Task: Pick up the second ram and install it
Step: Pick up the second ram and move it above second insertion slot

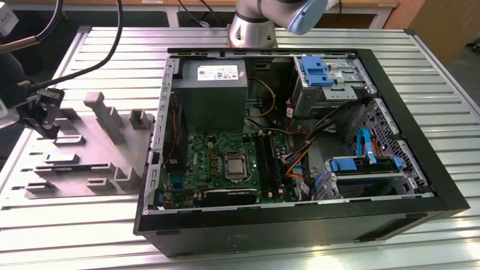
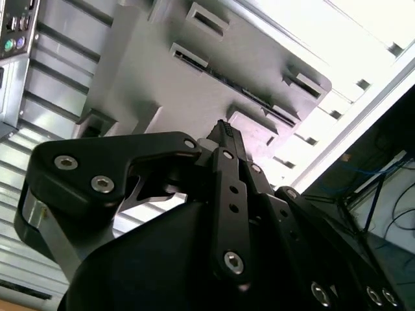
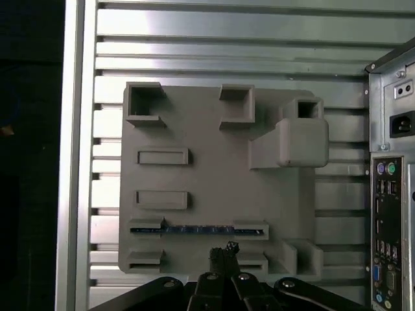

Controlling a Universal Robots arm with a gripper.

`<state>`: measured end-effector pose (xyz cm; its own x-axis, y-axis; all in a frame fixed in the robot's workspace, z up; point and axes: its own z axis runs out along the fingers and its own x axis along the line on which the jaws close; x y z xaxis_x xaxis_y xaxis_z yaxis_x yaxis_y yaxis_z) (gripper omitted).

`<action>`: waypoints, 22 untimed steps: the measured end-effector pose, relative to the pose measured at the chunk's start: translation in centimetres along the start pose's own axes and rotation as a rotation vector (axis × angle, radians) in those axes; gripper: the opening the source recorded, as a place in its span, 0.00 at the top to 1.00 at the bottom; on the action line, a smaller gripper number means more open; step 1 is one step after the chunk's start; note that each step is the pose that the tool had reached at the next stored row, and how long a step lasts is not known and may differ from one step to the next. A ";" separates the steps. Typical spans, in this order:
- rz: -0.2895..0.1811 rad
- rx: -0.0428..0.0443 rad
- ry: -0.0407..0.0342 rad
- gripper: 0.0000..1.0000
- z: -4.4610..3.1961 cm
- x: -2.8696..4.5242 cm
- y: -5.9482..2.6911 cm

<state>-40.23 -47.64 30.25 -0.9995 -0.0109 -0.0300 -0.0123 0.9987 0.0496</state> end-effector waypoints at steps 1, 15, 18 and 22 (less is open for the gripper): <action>-0.018 -0.0006 0.0008 0.89 0.04 0.00 0.00; -0.273 -0.0083 0.0135 0.89 0.55 0.02 -0.03; -0.327 -0.0098 0.0162 0.89 0.65 0.02 -0.03; -0.400 -0.0121 0.0197 0.89 0.80 0.02 -0.04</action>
<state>-40.23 -47.64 29.45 -0.9163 -0.3994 -0.0301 -0.4005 0.9150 0.0496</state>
